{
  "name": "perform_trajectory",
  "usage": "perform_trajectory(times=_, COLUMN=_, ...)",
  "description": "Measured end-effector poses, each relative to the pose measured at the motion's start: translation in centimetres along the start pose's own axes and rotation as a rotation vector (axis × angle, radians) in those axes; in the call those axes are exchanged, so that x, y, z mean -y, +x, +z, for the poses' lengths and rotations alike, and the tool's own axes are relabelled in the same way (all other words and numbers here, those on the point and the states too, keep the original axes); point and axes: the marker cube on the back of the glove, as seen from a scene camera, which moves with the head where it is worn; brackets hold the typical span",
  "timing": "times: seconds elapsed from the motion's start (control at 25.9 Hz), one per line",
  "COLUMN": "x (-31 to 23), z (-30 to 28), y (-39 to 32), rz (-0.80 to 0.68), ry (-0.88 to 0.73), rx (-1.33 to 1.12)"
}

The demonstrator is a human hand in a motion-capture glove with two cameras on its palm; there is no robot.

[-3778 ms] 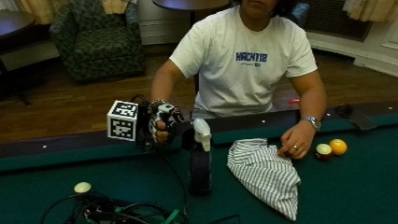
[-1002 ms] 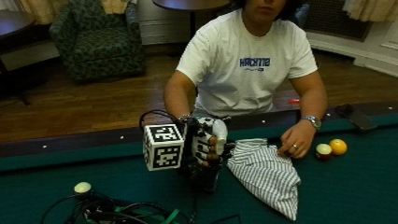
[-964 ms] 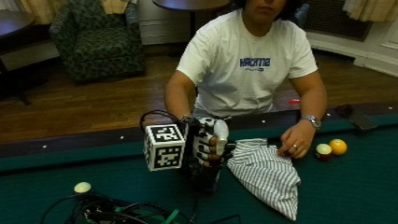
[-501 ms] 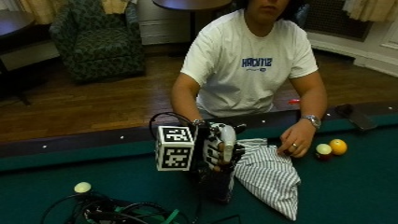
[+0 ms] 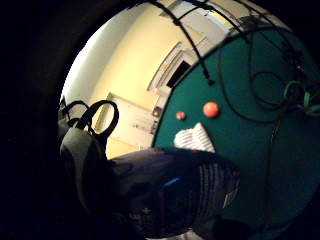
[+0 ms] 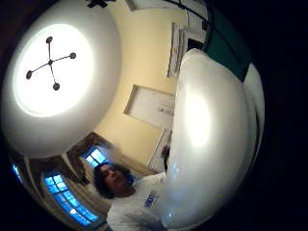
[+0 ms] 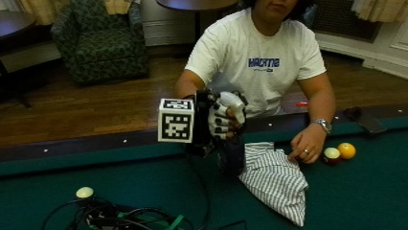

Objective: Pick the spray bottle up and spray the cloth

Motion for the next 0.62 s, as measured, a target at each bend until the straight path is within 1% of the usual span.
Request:
perform_trajectory(times=0.19, x=0.3, z=-0.1, y=-6.4, rz=-0.02, ry=-0.126, rx=-0.009)
perform_trajectory(times=0.35, x=1.1, z=-0.1, y=-9.2, rz=0.0, ry=-0.195, rx=-0.039)
perform_trajectory(times=0.46, x=1.9, z=0.0, y=-10.4, rz=0.048, ry=-0.231, rx=-0.093)
perform_trajectory(times=0.62, x=2.7, z=1.2, y=-10.6, rz=0.149, ry=-0.299, rx=-0.174)
